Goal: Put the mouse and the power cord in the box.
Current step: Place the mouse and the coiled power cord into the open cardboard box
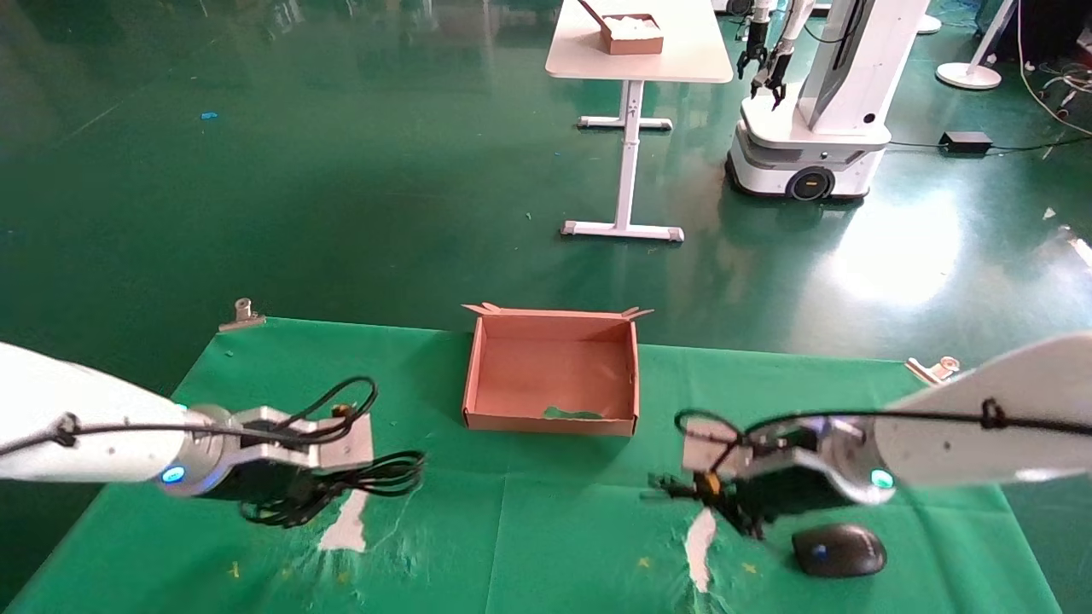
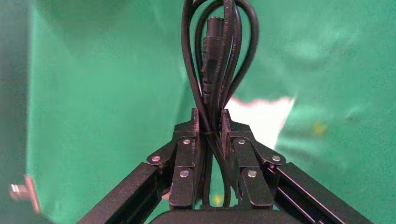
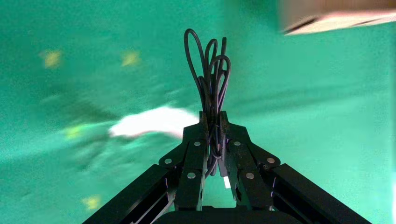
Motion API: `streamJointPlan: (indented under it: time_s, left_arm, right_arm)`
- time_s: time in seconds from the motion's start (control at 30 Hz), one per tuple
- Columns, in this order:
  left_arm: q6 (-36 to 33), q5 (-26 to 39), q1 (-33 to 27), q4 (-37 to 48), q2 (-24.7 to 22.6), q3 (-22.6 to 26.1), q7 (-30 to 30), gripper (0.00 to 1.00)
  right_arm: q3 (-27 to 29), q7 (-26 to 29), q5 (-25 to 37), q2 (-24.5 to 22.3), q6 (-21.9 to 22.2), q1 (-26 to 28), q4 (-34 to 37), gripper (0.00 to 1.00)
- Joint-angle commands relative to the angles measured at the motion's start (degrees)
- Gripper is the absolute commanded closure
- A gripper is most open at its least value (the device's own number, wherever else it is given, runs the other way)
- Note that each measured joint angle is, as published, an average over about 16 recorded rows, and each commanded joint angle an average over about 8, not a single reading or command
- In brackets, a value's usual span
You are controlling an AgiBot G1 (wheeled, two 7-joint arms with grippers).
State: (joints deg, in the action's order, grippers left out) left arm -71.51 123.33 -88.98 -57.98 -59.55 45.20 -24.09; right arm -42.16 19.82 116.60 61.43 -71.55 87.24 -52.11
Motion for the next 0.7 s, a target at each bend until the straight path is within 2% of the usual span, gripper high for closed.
streamJointPlan:
  time_s: [0.03,0.17,0.43,0.57,0.7]
  left_arm:
    - [-1.39,-2.31,-1.17,-1.5,0.9,-1.15,0.14,1.0]
    - [2.06,-3.92,-3.9,0.28,-2.55,-2.59,1.65,1.0]
    - [15.07,-3.03,-6.7,11.87,-15.36,-1.72,8.01,1.0]
    - [22.49,-3.46,-5.74,15.52,-18.74,2.42,11.59,1.0]
    - [29.09,-4.45,-4.22,16.67,-19.34,9.43,12.3,1.0]
  right_arm:
    - [0.63,0.29,0.0,-0.18,0.73,1.22,0.4,1.0]
    - [1.6,-0.08,0.39,-0.43,2.25,4.19,1.55,1.0]
    - [3.34,0.54,0.84,-3.96,1.83,9.07,0.9,1.0]
    - [3.85,1.76,1.59,-6.7,0.52,10.66,-1.61,1.0]
    - [4.24,2.87,2.51,-9.49,-1.11,12.27,-4.6,1.0]
